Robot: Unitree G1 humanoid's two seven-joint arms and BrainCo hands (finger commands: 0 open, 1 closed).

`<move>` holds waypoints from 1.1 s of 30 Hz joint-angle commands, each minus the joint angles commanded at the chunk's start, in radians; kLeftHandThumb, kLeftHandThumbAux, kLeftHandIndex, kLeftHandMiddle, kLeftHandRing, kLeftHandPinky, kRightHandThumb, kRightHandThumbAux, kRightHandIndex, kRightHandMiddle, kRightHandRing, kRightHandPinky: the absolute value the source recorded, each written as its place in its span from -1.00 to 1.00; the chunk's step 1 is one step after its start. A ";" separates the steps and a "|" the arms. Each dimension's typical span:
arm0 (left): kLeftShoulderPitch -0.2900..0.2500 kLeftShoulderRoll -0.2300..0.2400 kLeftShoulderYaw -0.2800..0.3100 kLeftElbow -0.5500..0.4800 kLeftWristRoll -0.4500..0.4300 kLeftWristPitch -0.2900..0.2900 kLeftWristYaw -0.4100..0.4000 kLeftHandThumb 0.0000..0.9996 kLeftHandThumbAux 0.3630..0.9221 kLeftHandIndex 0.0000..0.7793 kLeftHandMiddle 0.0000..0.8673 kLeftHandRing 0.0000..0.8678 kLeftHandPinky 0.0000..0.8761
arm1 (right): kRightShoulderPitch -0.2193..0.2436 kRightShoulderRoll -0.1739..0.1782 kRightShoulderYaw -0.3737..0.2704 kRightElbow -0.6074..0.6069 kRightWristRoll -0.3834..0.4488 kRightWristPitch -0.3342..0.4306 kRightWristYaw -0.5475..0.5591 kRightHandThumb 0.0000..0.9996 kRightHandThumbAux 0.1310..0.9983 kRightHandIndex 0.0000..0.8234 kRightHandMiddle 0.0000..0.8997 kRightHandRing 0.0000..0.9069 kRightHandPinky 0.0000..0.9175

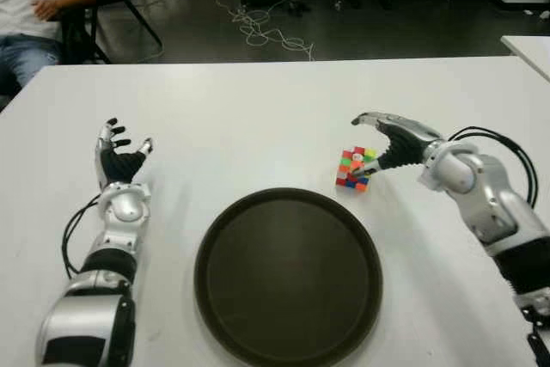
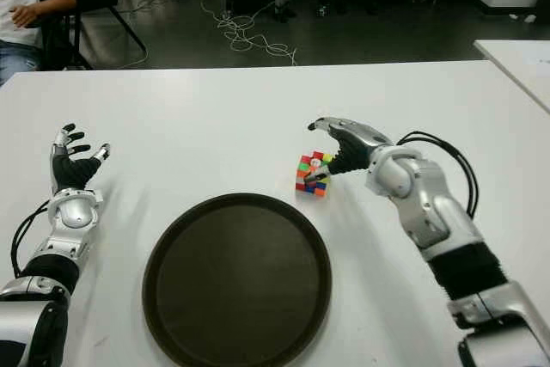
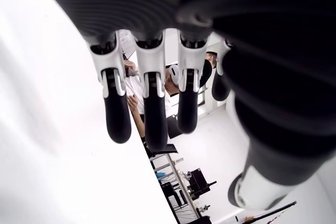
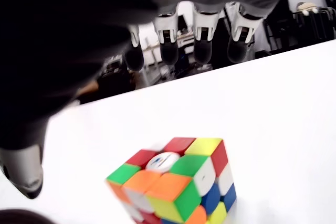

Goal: Pick up the Rubik's Cube and put it in the plate

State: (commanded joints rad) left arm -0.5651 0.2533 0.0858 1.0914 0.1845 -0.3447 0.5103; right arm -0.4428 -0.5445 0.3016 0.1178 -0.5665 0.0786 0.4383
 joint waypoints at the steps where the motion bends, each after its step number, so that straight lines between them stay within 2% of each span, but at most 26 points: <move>1: 0.000 0.000 0.000 0.000 0.000 0.001 0.000 -0.81 0.44 -0.65 -0.52 -0.44 -0.31 | 0.001 -0.001 -0.001 -0.005 0.001 0.002 0.004 -1.00 0.06 -1.00 -0.91 -0.95 -0.94; 10: -0.001 0.001 -0.002 -0.001 0.002 0.006 0.002 -0.82 0.42 -0.63 -0.49 -0.42 -0.30 | 0.010 -0.011 -0.007 -0.029 0.008 0.002 0.031 -1.00 0.11 -1.00 -0.92 -0.93 -0.90; 16: 0.000 0.000 0.000 -0.003 0.000 0.003 0.002 -0.80 0.41 -0.61 -0.49 -0.43 -0.33 | 0.011 -0.014 -0.006 -0.030 0.014 -0.009 0.038 -1.00 0.10 -1.00 -0.86 -0.85 -0.66; 20: -0.002 -0.003 0.004 -0.002 -0.005 0.011 -0.001 -0.82 0.37 -0.63 -0.50 -0.45 -0.39 | 0.018 -0.012 -0.009 -0.029 0.017 -0.019 0.030 -1.00 0.07 -1.00 -0.83 -0.81 -0.65; 22: -0.003 -0.003 0.006 -0.002 -0.009 0.014 -0.004 -0.85 0.38 -0.65 -0.50 -0.44 -0.39 | 0.020 -0.010 -0.009 -0.027 0.019 -0.023 0.024 -1.00 0.03 -1.00 -0.82 -0.78 -0.59; 23: -0.002 -0.004 0.008 -0.002 -0.011 0.013 -0.006 -0.86 0.40 -0.66 -0.48 -0.42 -0.35 | 0.021 -0.008 -0.009 -0.026 0.019 -0.024 0.022 -1.00 0.03 -1.00 -0.76 -0.65 -0.44; 25: -0.002 -0.004 0.009 -0.002 -0.013 0.010 -0.008 -0.85 0.42 -0.68 -0.48 -0.42 -0.33 | 0.020 -0.006 -0.008 -0.026 0.018 -0.024 0.021 -1.00 0.03 -1.00 -0.69 -0.52 -0.34; 31: -0.003 -0.004 0.009 0.001 -0.013 0.005 -0.005 -0.84 0.44 -0.69 -0.53 -0.46 -0.35 | 0.021 -0.002 -0.008 -0.014 0.026 -0.028 0.015 -1.00 0.04 -1.00 -0.58 -0.33 -0.19; 32: -0.003 -0.003 0.008 0.001 -0.011 0.005 -0.003 -0.84 0.45 -0.68 -0.52 -0.46 -0.35 | 0.020 -0.002 -0.008 -0.012 0.029 -0.030 0.016 -1.00 0.06 -1.00 -0.41 -0.08 0.06; 33: -0.003 -0.003 0.007 0.002 -0.010 0.005 -0.002 -0.84 0.46 -0.67 -0.52 -0.46 -0.35 | 0.019 0.000 -0.008 -0.009 0.032 -0.030 0.017 -1.00 0.07 -1.00 -0.35 0.01 0.15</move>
State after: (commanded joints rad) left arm -0.5679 0.2505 0.0933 1.0933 0.1744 -0.3393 0.5085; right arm -0.4238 -0.5450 0.2936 0.1092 -0.5345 0.0482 0.4552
